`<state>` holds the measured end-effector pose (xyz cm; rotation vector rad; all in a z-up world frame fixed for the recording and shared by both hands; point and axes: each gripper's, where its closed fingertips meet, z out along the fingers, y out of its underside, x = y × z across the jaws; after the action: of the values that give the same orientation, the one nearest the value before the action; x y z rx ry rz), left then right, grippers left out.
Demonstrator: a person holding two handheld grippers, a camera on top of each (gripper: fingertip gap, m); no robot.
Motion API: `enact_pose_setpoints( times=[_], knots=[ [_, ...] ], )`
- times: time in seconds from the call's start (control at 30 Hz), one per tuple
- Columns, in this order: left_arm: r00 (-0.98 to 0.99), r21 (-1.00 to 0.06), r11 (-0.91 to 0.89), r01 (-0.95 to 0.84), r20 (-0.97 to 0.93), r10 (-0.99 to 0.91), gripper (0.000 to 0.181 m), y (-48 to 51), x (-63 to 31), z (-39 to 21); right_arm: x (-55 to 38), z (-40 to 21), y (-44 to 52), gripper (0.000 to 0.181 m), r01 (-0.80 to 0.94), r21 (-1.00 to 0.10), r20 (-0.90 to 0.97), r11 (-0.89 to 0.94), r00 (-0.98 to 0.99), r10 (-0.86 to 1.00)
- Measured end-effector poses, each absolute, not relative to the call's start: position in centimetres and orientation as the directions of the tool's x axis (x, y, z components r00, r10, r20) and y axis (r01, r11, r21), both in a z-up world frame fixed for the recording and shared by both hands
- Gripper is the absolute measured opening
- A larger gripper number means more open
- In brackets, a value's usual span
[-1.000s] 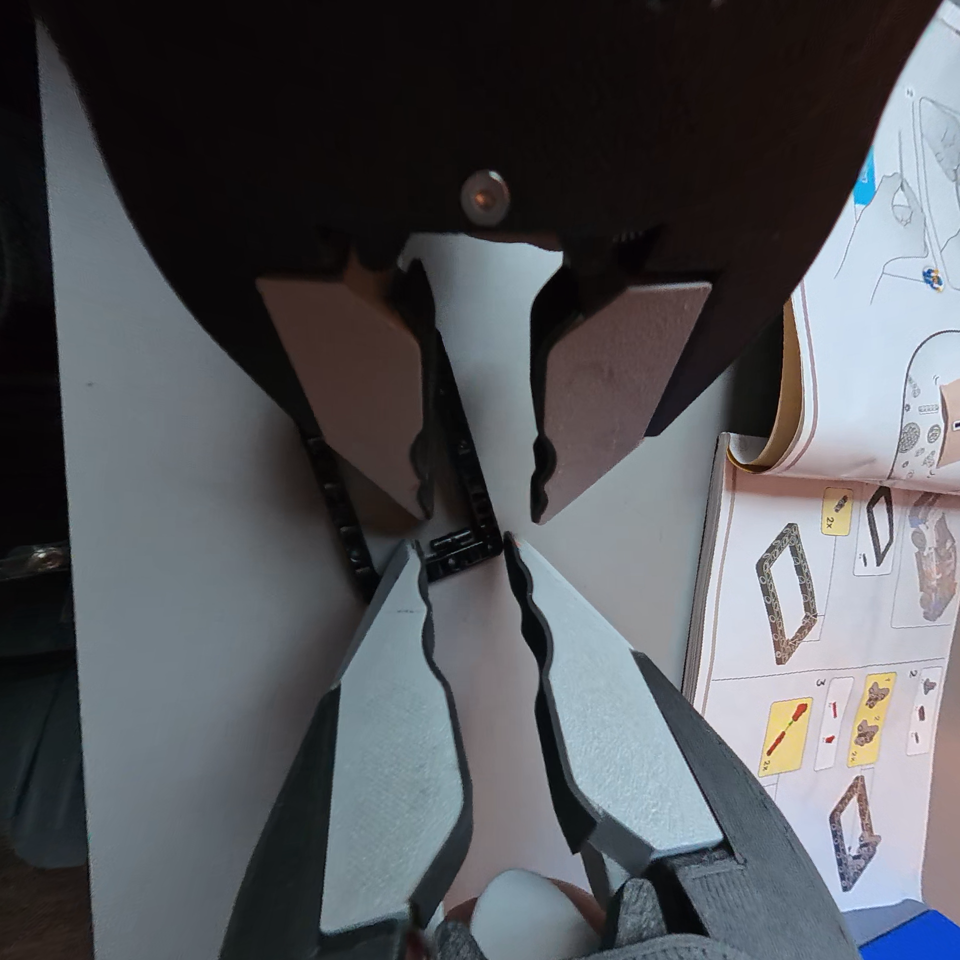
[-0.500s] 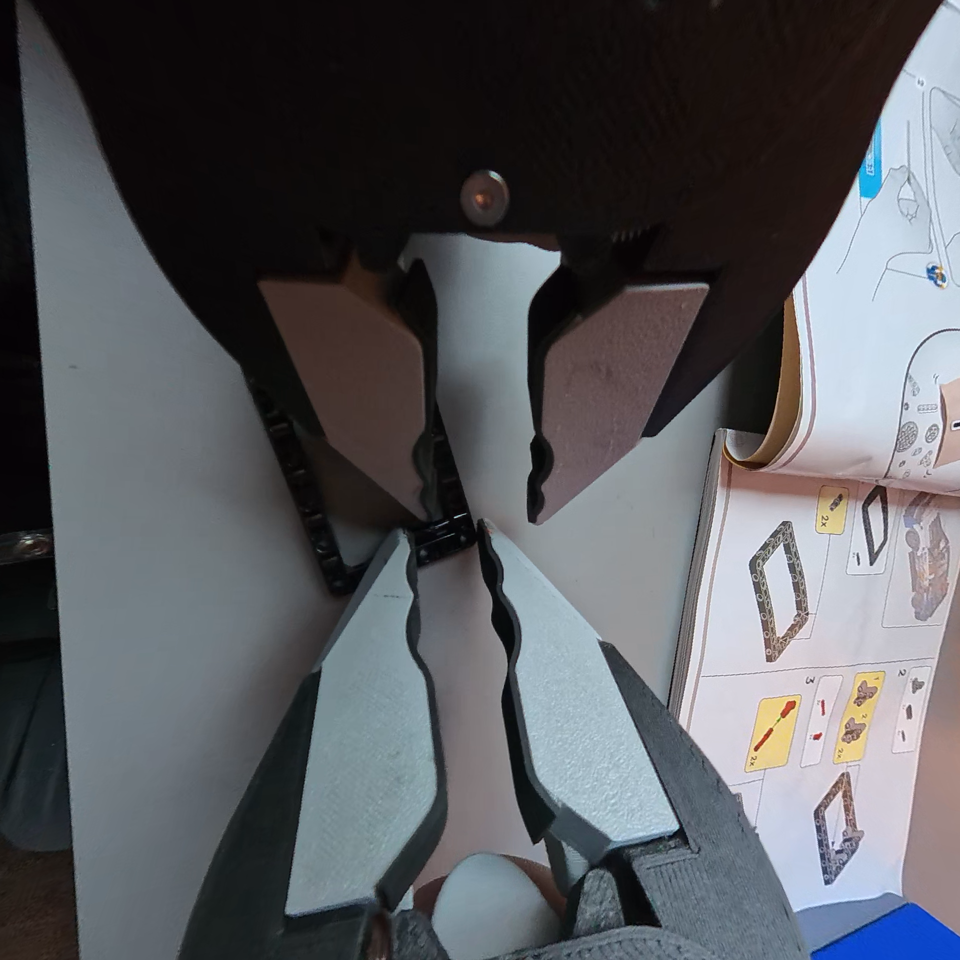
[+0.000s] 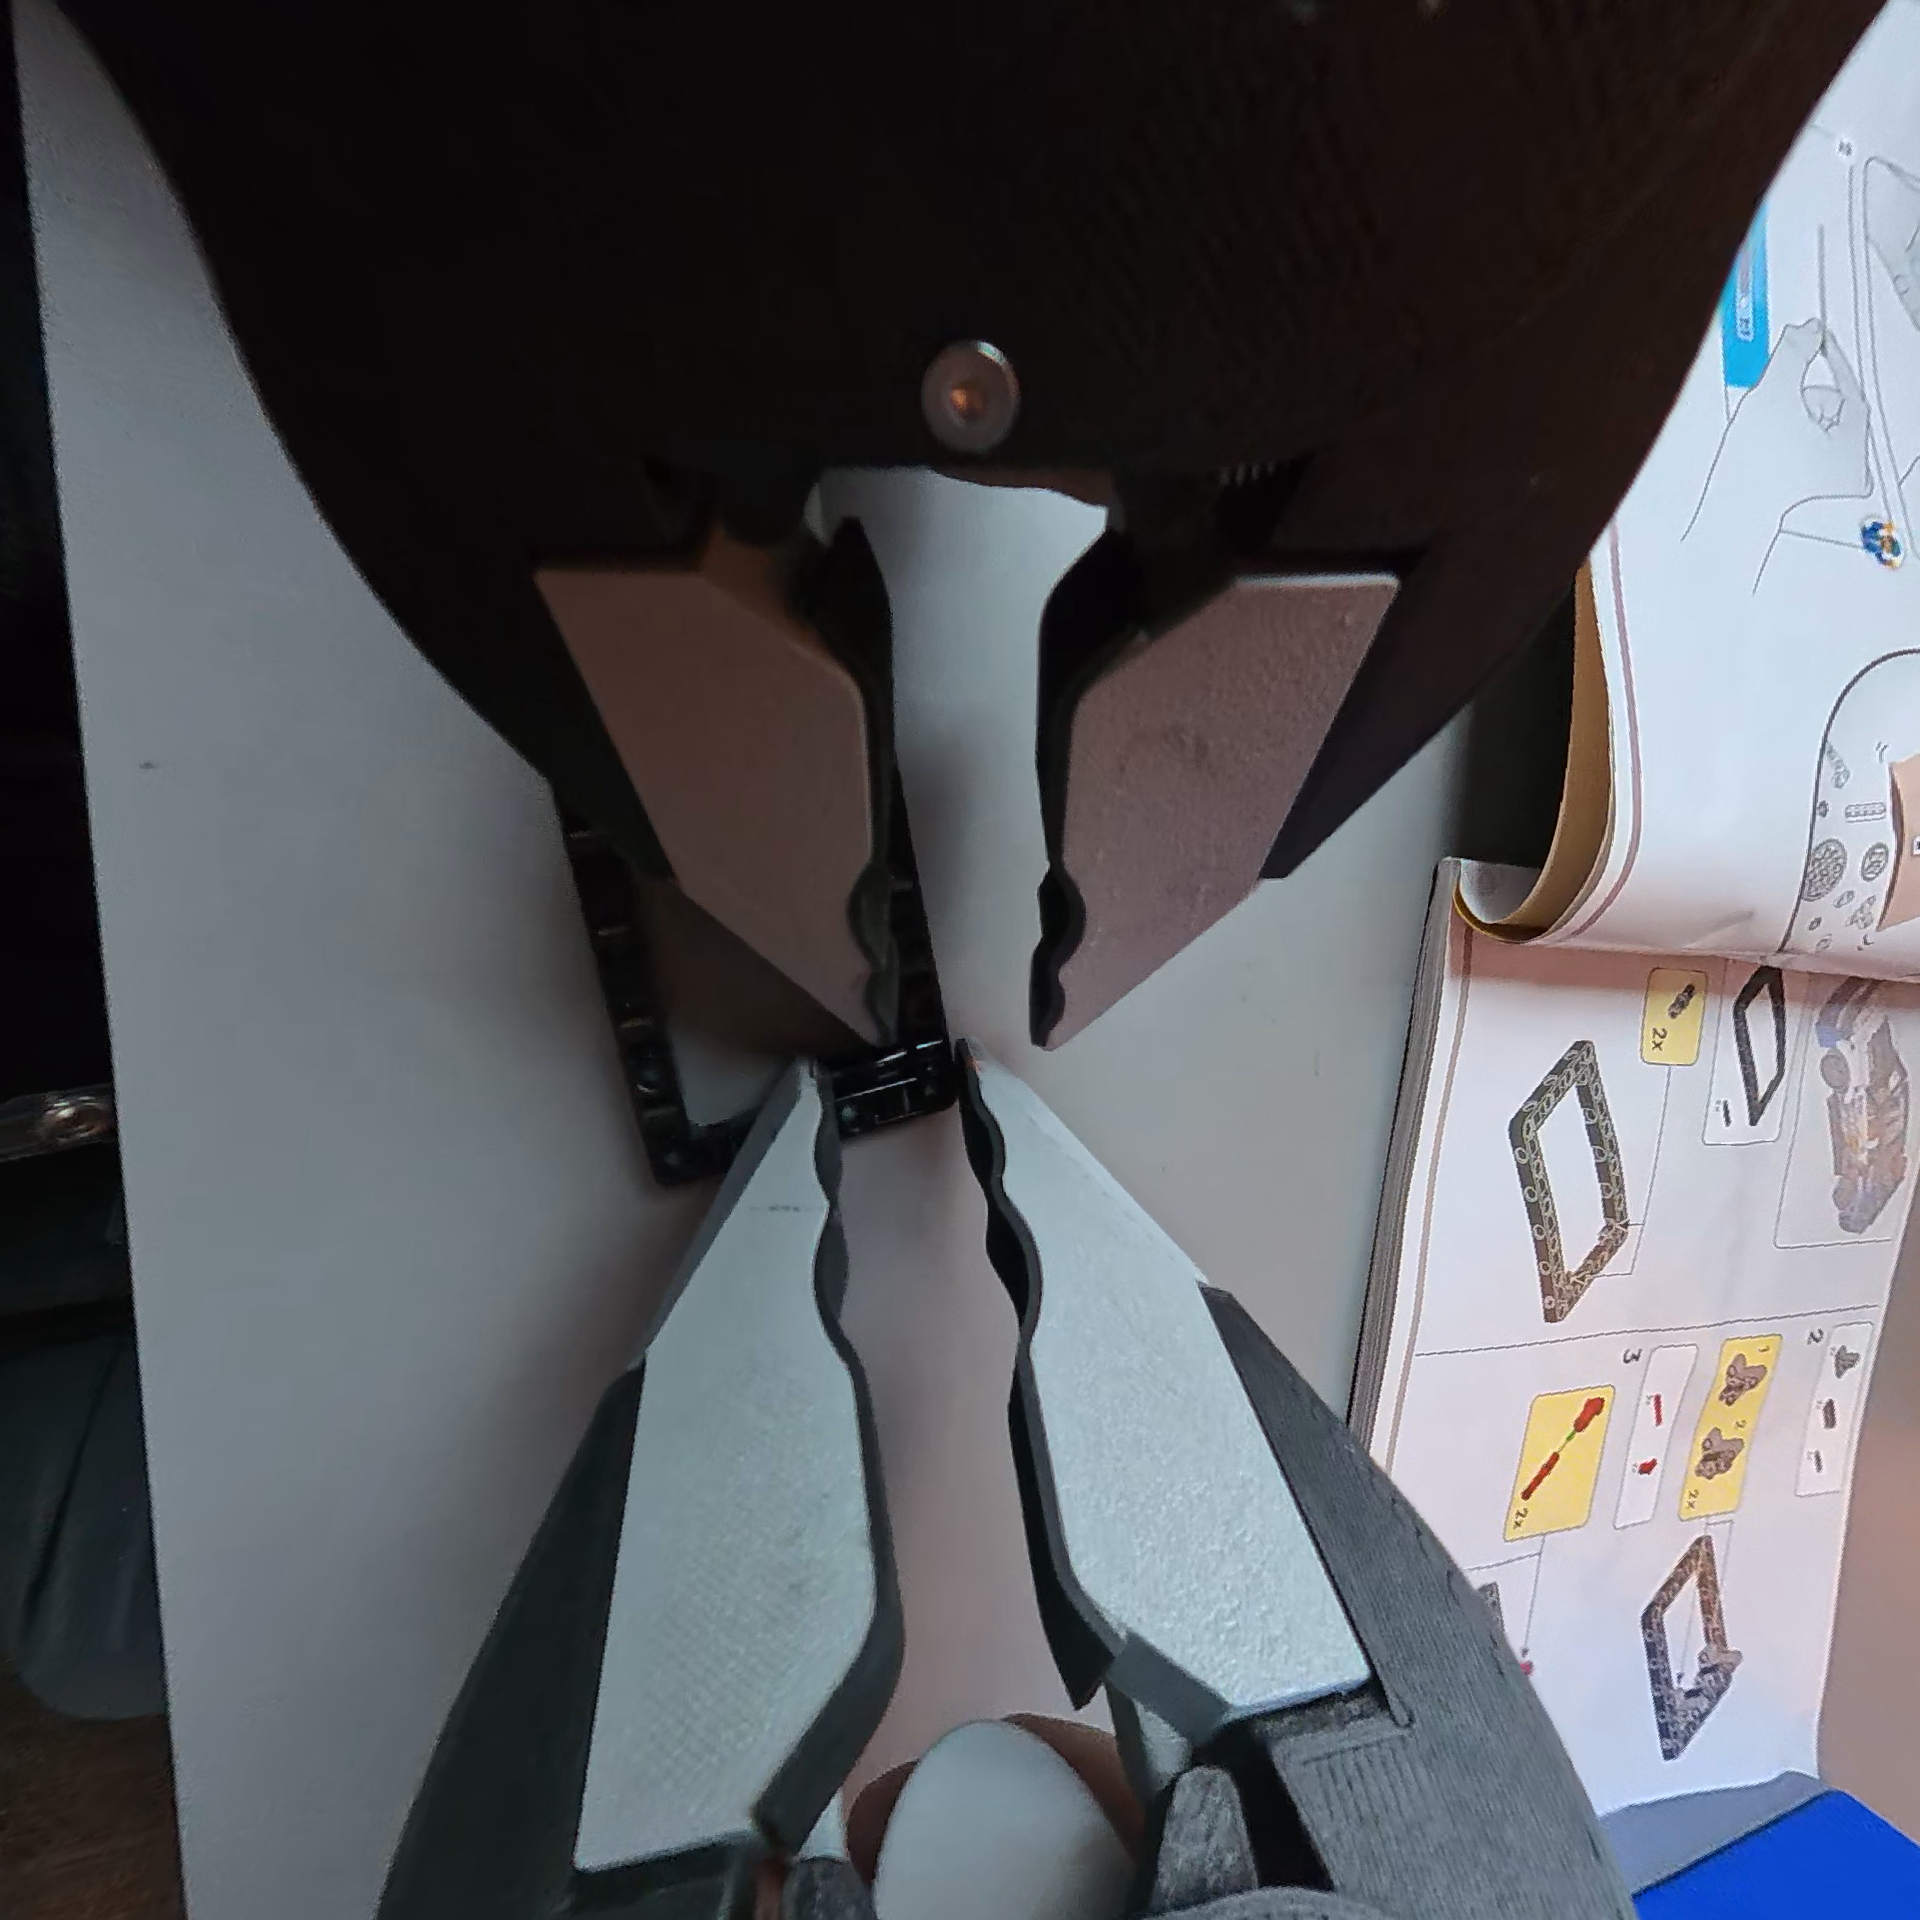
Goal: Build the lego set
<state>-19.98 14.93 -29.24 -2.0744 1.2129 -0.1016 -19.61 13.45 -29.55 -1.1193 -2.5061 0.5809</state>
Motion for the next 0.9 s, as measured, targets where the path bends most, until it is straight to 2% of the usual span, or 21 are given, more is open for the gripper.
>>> enact_pose_setpoints(
  times=[0.03, 0.13, 0.43, 0.9],
  knots=[
    [0.551, -0.619, -0.297, -0.728, -0.270, -0.789, 0.021, 14.84, -19.92, -29.28, -19.61, -29.55, 13.46, 0.021, 0.621, -0.494, 0.138, 0.608, -0.634, 0.761],
    [0.536, -0.620, -0.290, -0.729, -0.254, -0.805, 0.014, 14.57, -19.70, -29.40, -19.57, -29.55, 13.42, 0.021, 0.613, -0.504, 0.142, 0.609, -0.636, 0.758],
    [0.565, -0.633, -0.329, -0.701, -0.211, -0.798, 0.008, 14.35, -19.65, -29.56, -19.67, -29.56, 13.55, 0.020, 0.598, -0.513, 0.166, 0.615, -0.634, 0.755],
    [0.559, -0.616, -0.324, -0.718, -0.234, -0.795, 0.007, 14.45, -19.67, -29.57, -19.59, -29.52, 13.52, 0.020, 0.567, -0.517, 0.204, 0.642, -0.646, 0.735]
  ],
)
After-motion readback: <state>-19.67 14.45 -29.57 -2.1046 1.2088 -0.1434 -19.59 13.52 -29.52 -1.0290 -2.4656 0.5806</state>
